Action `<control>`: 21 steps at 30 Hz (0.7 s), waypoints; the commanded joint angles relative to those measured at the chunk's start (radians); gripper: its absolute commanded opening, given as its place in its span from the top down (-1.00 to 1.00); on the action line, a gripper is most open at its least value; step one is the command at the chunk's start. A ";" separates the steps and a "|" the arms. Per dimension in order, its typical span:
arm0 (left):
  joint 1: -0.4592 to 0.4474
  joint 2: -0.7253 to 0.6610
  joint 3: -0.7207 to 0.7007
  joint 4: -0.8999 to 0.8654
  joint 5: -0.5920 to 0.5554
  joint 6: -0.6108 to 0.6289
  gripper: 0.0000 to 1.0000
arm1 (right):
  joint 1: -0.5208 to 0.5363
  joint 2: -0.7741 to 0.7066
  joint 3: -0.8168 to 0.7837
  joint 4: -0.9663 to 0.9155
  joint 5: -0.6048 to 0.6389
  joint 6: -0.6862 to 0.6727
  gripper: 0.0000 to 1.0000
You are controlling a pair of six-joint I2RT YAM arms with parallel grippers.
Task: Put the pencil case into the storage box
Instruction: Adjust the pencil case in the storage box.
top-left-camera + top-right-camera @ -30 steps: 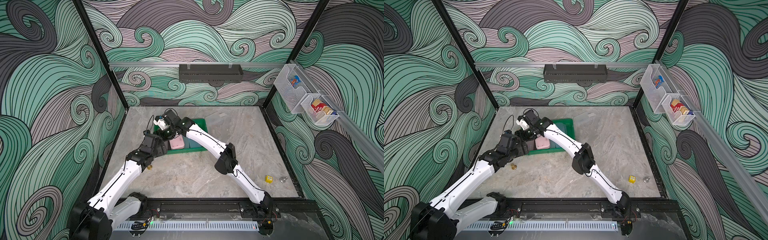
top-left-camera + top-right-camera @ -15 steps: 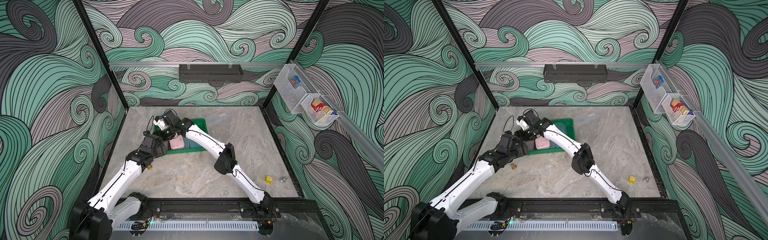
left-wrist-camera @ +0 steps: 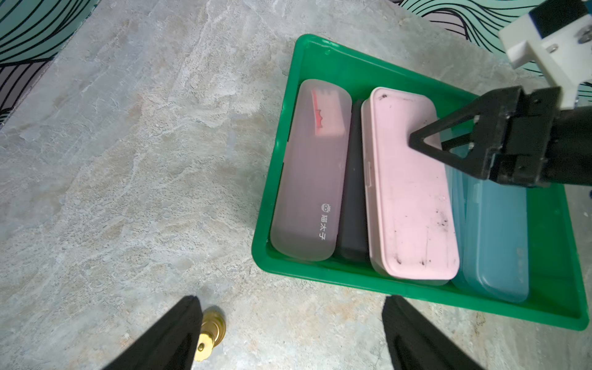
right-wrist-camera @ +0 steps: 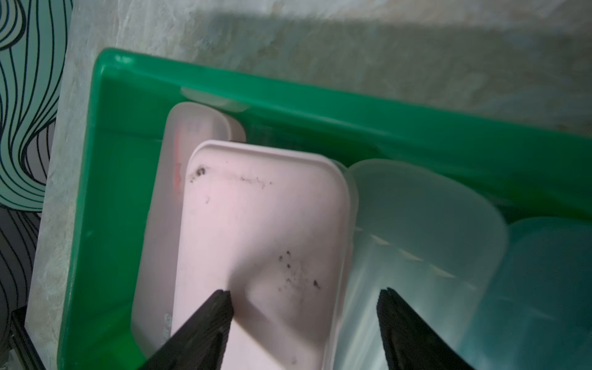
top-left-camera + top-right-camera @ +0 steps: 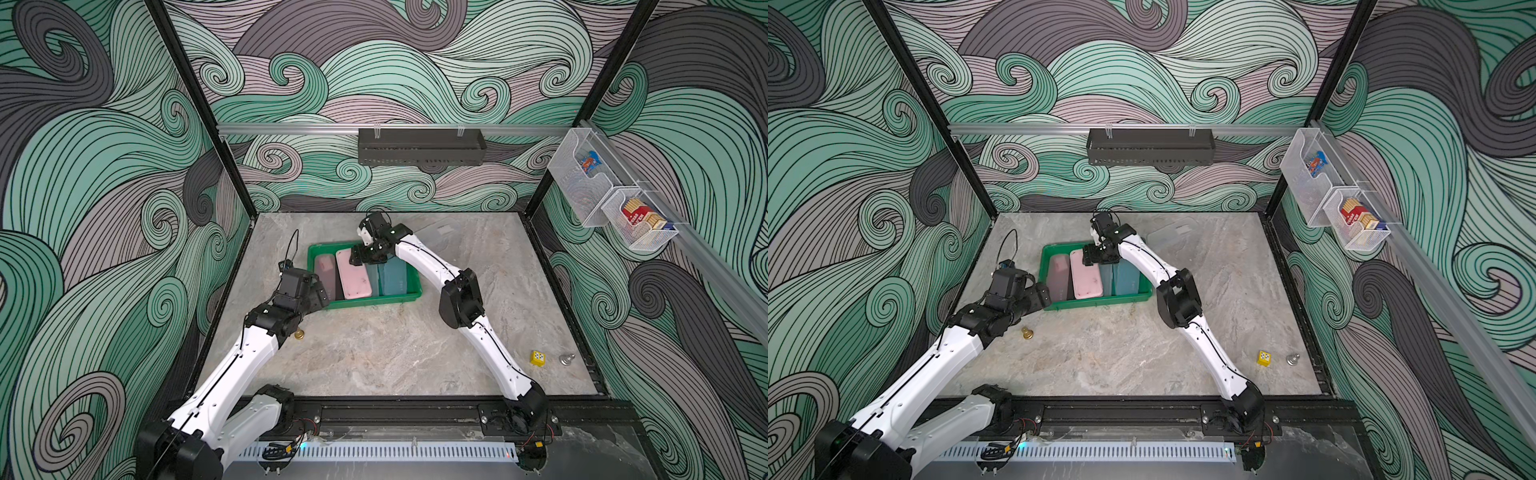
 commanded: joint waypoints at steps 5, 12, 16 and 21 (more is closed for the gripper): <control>0.008 -0.009 0.026 0.010 0.001 0.010 -0.84 | 0.056 -0.052 -0.014 -0.073 0.030 -0.050 -0.34; 0.008 -0.067 0.031 0.009 -0.001 0.012 -0.84 | 0.067 -0.166 -0.074 -0.073 0.114 -0.076 -0.34; 0.008 -0.080 0.041 -0.005 -0.009 0.007 -0.84 | 0.076 -0.209 -0.096 -0.073 0.144 -0.088 -0.33; 0.008 -0.076 0.046 -0.046 -0.060 -0.018 -0.84 | 0.115 -0.178 -0.035 -0.053 0.070 -0.109 -0.23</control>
